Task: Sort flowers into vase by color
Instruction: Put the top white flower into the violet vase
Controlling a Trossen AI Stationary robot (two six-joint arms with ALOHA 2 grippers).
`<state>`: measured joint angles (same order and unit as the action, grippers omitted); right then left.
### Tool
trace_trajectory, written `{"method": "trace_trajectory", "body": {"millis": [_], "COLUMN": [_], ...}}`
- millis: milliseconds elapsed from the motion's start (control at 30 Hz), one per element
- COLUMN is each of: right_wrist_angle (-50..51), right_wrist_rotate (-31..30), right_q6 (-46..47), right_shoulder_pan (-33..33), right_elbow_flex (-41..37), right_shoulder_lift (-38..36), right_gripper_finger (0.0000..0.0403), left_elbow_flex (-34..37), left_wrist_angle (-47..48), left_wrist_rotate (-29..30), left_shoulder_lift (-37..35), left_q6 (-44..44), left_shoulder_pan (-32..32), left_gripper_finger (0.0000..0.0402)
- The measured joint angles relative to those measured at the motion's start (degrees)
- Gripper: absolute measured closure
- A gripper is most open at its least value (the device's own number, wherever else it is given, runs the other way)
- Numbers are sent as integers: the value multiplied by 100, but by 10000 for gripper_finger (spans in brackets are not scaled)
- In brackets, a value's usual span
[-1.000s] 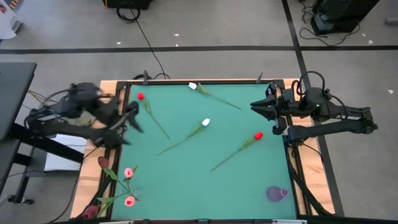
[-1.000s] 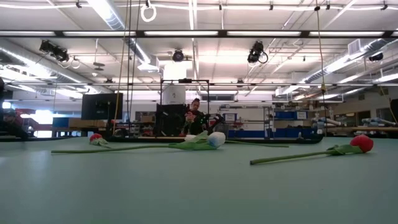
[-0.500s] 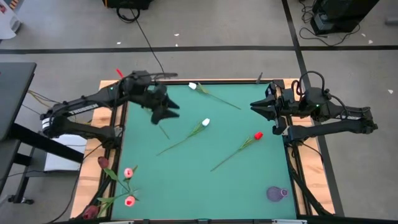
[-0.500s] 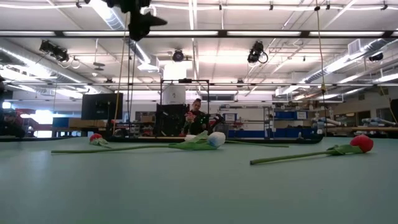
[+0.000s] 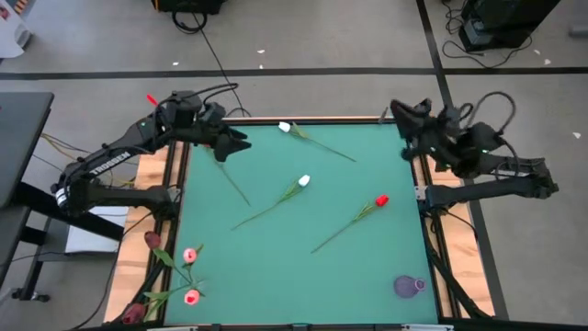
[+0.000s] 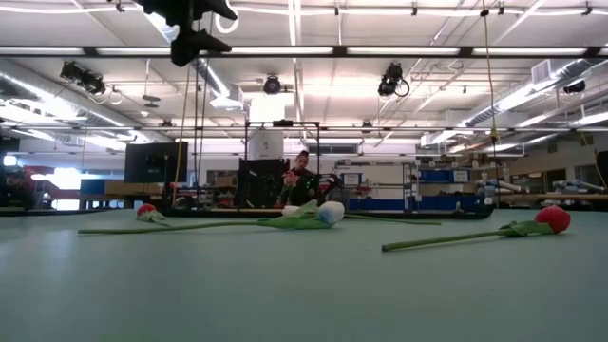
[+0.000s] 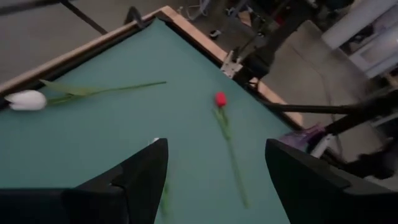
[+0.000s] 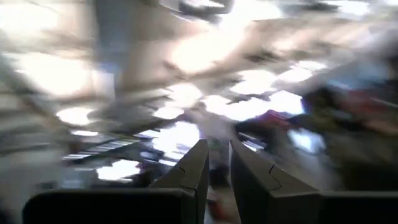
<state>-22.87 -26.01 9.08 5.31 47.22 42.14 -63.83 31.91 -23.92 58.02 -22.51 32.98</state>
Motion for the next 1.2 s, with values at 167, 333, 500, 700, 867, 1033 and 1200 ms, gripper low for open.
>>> {"method": "trace_trajectory", "body": {"millis": [167,333,500,700,867,1033,1200], "right_wrist_angle": [1392,2168,2341,2448,2887,4066,4826], "right_wrist_rotate": [-453,-274,513,2075,3066,3263,3343], "right_q6": [239,1313,1550,1473,891,-225,-822], "right_shoulder_pan": [386,868,1499,2397,2880,3108,3312], "right_elbow_flex": [-16,-20,4,146,651,1627,2622], "right_shoulder_lift": [792,1894,3089,4427,5323,6138,6969], "right_gripper_finger": [330,330,329,312,294,288,288], "left_elbow_flex": [0,2,2,2,4,4,4], "left_wrist_angle": [-33,-102,-15,14,32,-1,-16], "left_wrist_rotate": [209,352,359,549,749,1172,1339], "left_shoulder_lift": [100,287,551,829,948,955,955], "left_q6": [524,688,780,327,-204,-568,-691], "left_shoulder_pan": [145,361,447,447,446,443,443], "left_gripper_finger": [128,128,128,128,128,128,128]}}
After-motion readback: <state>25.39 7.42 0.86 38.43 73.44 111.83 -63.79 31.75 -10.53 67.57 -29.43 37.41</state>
